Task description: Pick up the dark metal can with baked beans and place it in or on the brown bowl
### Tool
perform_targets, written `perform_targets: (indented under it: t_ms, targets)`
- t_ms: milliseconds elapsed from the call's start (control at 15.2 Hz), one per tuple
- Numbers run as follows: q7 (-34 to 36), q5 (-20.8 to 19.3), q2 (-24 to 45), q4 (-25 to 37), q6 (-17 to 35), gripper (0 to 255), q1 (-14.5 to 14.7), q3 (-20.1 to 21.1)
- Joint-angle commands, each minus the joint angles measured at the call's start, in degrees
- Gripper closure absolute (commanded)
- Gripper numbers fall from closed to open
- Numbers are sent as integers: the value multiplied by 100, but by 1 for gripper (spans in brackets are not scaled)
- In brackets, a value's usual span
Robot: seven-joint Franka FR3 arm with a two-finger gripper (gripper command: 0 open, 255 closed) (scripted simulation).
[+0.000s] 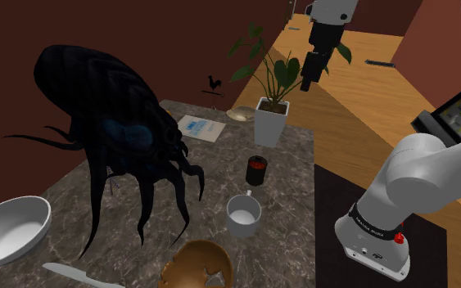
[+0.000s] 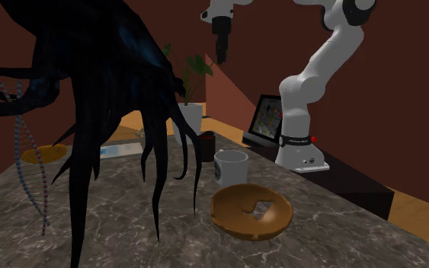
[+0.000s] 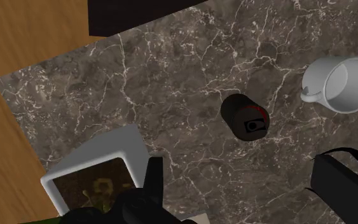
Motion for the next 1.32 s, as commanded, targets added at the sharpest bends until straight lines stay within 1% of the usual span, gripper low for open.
perform_targets:
  t_ms: [0,330,660,990,1254]
  targets:
    - [0,0,0,0,0,0,0,0]
    - [513,184,198,-729,921,0,42,292]
    - [1016,361,644,-1268,1906,0,107,590]
    - [1519,504,1353,-1595,2943,0,170,895]
    - [1938,559,2096,-1690,3782,0,201,1136]
